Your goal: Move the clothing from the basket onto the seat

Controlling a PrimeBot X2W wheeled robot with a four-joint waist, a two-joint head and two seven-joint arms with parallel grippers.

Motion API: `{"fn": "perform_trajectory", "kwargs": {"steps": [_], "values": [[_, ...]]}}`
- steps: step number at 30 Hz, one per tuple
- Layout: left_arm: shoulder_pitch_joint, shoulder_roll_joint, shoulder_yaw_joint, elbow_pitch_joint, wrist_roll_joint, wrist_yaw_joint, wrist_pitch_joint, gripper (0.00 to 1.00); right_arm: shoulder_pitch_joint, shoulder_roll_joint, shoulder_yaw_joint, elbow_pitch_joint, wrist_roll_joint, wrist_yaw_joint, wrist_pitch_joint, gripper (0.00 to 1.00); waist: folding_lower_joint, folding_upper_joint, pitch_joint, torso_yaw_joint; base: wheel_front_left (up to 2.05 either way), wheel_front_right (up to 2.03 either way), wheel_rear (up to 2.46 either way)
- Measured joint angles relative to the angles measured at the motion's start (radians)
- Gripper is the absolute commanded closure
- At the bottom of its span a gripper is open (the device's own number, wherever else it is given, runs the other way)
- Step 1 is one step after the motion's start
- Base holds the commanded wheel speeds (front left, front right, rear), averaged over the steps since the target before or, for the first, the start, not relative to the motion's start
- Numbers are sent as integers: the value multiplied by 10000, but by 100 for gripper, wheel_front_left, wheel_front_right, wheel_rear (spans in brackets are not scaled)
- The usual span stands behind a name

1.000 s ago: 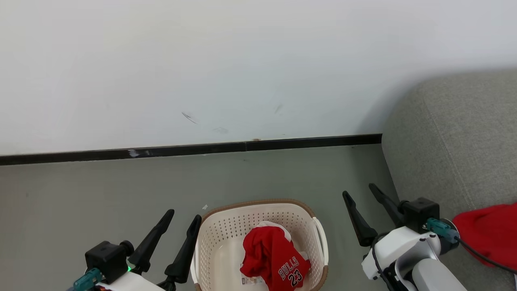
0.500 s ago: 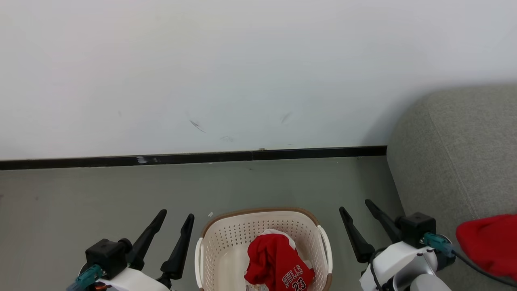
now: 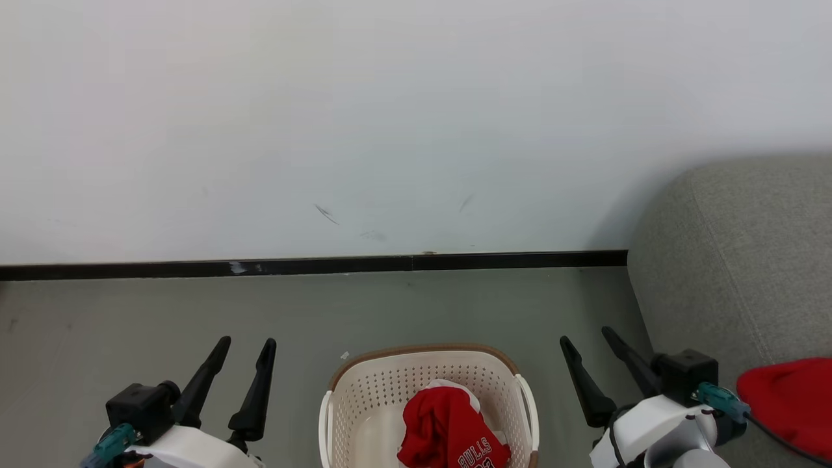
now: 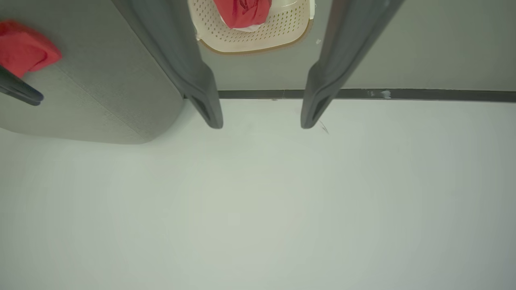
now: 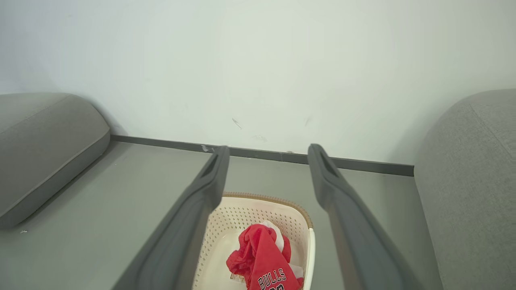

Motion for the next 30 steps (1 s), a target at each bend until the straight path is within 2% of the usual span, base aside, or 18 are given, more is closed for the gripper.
{"fn": "perform_trajectory", "kwargs": {"steps": [16, 30], "values": [[478, -98, 995, 190, 255, 40, 0, 0, 654, 8, -573, -150, -107, 0, 0, 0, 0, 0, -316, -274, 0, 0, 0], [662, -347, 1340, 232, 428, -63, 0, 0, 802, 10, -740, -366, -316, 0, 0, 0, 0, 0, -261, -410, 0, 0, 0]]}}
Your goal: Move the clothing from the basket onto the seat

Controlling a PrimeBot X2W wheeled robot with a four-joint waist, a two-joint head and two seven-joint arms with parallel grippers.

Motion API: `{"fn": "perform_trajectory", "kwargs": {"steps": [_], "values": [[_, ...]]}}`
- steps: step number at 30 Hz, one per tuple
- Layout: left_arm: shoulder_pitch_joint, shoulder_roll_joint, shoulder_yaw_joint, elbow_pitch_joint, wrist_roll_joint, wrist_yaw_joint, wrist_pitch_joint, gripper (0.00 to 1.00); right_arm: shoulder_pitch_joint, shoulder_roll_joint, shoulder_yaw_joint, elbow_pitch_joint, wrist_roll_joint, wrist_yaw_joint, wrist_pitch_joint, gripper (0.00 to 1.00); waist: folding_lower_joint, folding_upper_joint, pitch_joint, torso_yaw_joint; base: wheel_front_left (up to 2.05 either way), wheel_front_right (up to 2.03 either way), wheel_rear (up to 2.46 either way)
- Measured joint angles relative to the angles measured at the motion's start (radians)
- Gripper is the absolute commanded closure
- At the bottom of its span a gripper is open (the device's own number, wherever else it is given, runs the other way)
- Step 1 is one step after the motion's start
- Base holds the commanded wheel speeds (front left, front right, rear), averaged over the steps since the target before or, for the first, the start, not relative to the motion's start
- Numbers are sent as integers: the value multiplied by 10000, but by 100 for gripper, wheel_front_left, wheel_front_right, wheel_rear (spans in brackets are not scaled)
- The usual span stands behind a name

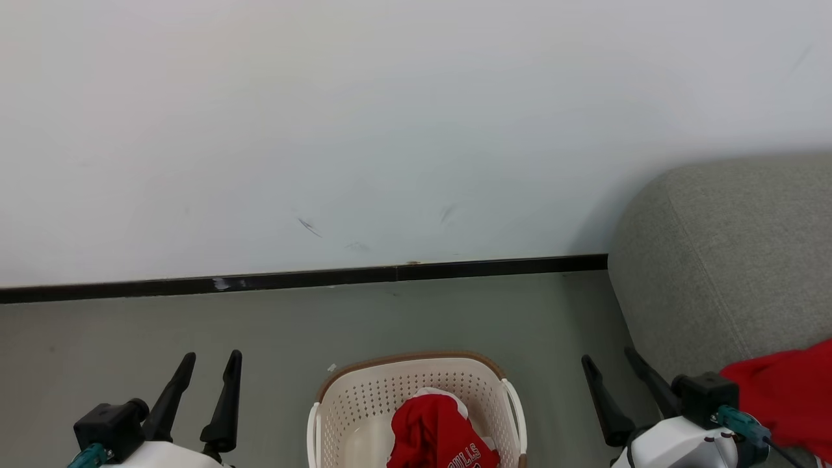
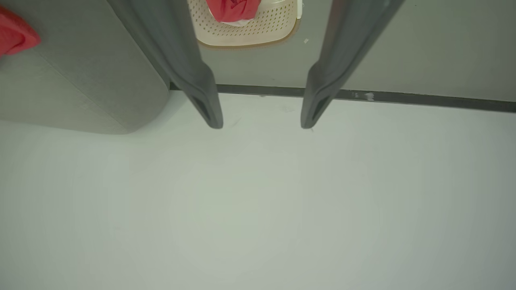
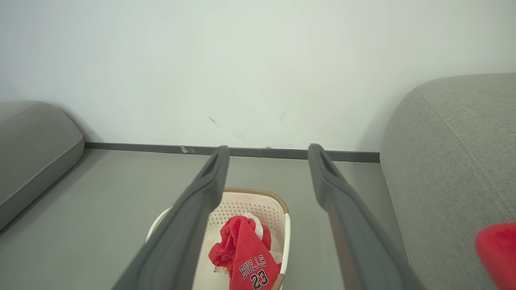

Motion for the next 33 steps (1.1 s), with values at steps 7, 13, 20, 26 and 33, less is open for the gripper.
{"fn": "perform_trajectory", "kwargs": {"steps": [7, 13, 20, 26, 33], "values": [[147, -10, 215, 12, 17, -90, 0, 0, 4, 2, 0, -38, -33, 0, 2, 0, 0, 0, 114, -15, 0, 0, 0], [212, -23, 107, 67, 73, -343, 0, 0, 221, 8, -184, -63, -128, 0, 2, 0, 0, 0, 268, -104, 0, 0, 0], [338, -33, -477, 234, 96, -713, 15, 0, 370, 17, -686, -59, -318, 0, 0, 0, 0, 0, 553, -238, 0, 0, 0], [311, -94, -876, 272, 190, -911, 201, 0, 549, 19, -788, -109, -399, 0, 2, 0, 0, 0, 895, -356, 0, 0, 0], [-34, -113, -1252, 267, 263, -1129, 472, 0, 591, 25, -826, -433, -477, 0, 0, 0, 0, 0, 1397, -493, 0, 0, 0]]}}
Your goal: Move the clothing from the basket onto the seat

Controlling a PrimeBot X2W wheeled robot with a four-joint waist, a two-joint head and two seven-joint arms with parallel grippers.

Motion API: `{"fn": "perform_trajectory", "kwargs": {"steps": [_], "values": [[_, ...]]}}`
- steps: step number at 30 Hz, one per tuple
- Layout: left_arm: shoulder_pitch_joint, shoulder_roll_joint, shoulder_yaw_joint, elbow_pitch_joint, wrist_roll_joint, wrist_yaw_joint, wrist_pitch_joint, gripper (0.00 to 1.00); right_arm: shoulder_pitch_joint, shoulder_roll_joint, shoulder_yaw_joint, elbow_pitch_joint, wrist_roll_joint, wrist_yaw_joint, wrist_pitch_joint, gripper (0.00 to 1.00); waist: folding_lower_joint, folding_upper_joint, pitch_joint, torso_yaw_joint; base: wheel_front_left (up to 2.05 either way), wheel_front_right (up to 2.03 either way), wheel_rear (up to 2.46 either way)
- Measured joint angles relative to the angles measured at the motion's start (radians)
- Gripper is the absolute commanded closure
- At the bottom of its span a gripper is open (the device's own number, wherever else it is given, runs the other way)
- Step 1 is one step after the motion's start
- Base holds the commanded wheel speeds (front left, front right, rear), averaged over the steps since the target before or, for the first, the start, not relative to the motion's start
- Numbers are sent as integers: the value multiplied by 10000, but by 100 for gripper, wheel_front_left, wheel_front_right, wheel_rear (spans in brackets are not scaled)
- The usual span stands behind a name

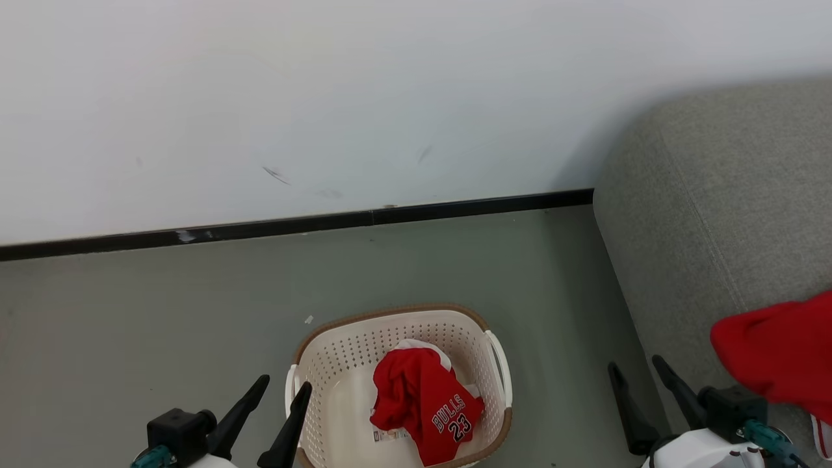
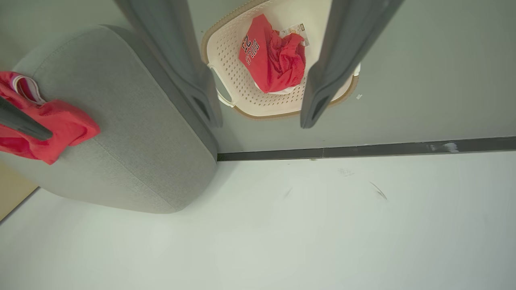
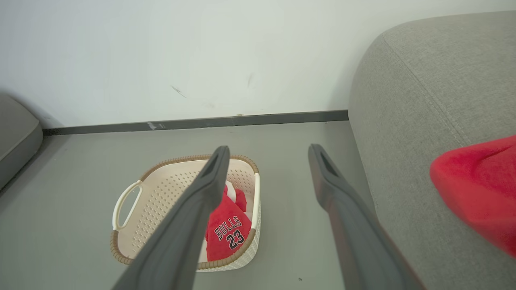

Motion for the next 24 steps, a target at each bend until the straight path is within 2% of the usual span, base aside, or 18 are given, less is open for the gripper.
{"fn": "perform_trajectory", "kwargs": {"steps": [9, 24], "values": [[-634, 236, -276, -25, 90, -173, 387, 0, -24, 2, -105, -428, 17, 0, 2, 0, 0, 0, 810, -196, 0, 0, 0], [-1758, 982, -828, -385, 178, -276, 1152, 0, -339, 2, -98, -1340, 196, 2, 0, 0, 0, 0, 2479, -656, 0, 0, 0]]}}
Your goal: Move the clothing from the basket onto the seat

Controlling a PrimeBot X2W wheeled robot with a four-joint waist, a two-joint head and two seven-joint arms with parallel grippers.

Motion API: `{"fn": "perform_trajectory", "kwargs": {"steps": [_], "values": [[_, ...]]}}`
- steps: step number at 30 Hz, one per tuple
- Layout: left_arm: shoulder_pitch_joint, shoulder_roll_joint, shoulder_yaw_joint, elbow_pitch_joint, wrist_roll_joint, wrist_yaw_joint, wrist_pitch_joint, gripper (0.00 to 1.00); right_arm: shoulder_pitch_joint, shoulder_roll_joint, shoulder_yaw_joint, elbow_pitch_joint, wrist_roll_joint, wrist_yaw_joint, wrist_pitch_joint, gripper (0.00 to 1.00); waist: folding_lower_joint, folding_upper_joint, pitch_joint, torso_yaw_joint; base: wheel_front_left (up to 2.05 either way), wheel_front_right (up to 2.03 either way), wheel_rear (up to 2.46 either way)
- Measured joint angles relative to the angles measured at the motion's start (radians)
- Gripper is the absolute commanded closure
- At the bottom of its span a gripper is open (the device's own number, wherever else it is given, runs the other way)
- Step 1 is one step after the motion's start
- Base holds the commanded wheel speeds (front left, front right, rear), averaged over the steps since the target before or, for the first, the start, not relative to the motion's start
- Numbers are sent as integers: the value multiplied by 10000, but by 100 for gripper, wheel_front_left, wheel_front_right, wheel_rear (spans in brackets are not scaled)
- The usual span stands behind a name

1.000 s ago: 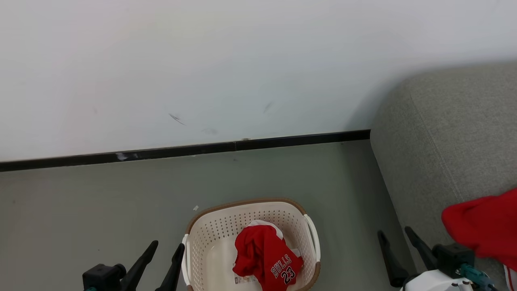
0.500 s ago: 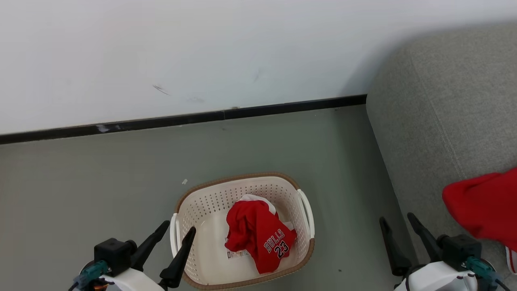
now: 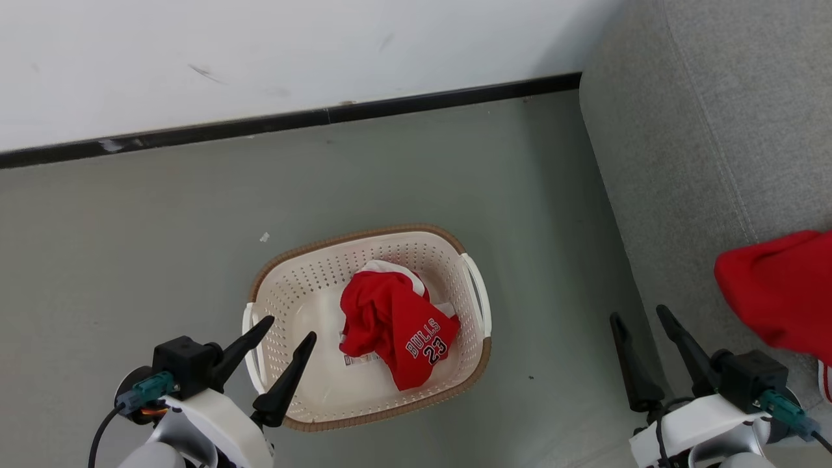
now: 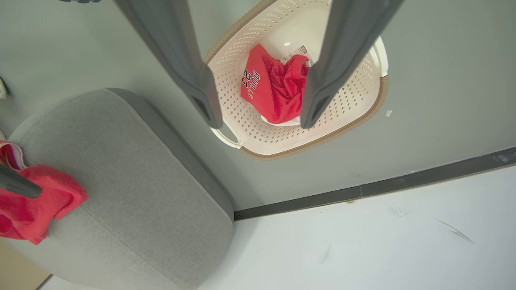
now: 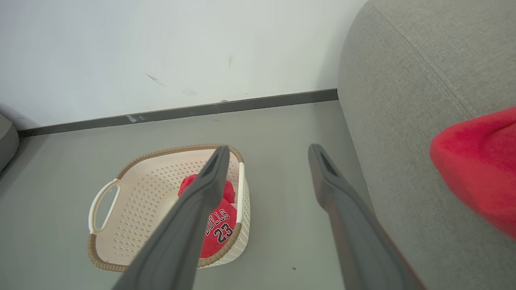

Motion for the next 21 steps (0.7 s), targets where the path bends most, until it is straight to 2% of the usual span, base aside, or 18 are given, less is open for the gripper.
{"fn": "perform_trajectory", "kwargs": {"steps": [21], "values": [[-1386, 840, -729, -815, -17, -75, 1089, 0, -545, 2, 654, -880, 619, 0, 0, 0, 0, 0, 2489, -924, 0, 0, 0]]}}
